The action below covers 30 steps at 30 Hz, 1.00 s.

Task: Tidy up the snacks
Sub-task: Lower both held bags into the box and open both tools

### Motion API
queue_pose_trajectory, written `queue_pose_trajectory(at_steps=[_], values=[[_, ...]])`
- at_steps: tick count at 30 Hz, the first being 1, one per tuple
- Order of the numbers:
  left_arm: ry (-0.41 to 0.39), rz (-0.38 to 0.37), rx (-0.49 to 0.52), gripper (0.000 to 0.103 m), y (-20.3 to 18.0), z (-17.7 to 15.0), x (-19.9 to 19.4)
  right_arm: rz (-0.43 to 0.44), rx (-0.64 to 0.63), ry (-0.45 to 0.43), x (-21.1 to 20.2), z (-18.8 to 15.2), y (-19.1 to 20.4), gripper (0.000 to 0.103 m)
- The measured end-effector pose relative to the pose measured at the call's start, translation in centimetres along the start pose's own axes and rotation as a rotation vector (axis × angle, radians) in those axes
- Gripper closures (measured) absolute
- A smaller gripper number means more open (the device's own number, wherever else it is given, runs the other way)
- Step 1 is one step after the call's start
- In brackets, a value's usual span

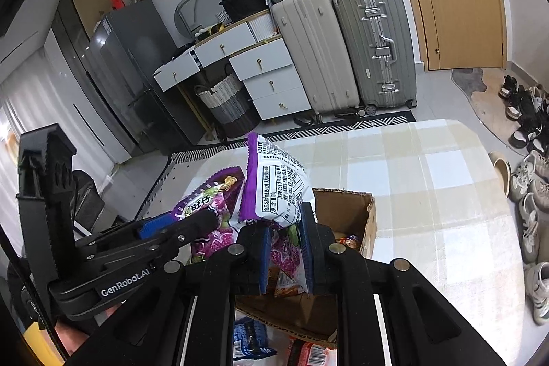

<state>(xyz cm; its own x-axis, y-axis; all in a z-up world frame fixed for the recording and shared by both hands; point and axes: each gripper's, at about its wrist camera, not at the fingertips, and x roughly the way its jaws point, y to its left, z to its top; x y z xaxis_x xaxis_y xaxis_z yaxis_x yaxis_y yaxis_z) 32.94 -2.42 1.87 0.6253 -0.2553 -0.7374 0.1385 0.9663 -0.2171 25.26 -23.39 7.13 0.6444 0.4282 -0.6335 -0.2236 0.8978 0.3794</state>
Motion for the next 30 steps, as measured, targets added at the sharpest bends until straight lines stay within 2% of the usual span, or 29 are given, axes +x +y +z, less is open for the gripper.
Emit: queue_pose_trajectory(at_steps=[8, 24, 30], values=[[-0.016, 0.029, 0.020, 0.073, 0.3, -0.1, 0.7, -0.007, -0.012, 0.039, 1.1, -0.5, 0.1, 0.088], [-0.006, 0.070, 0.026, 0.072, 1.2, -1.6, -1.8, -0.055, -0.021, 0.082, 1.2, -1.0, 0.7, 0.087], [-0.034, 0.112, 0.059, 0.072, 0.7, -2.3, -3.2, -0.072, -0.022, 0.095, 1.0, -1.2, 0.8, 0.085]])
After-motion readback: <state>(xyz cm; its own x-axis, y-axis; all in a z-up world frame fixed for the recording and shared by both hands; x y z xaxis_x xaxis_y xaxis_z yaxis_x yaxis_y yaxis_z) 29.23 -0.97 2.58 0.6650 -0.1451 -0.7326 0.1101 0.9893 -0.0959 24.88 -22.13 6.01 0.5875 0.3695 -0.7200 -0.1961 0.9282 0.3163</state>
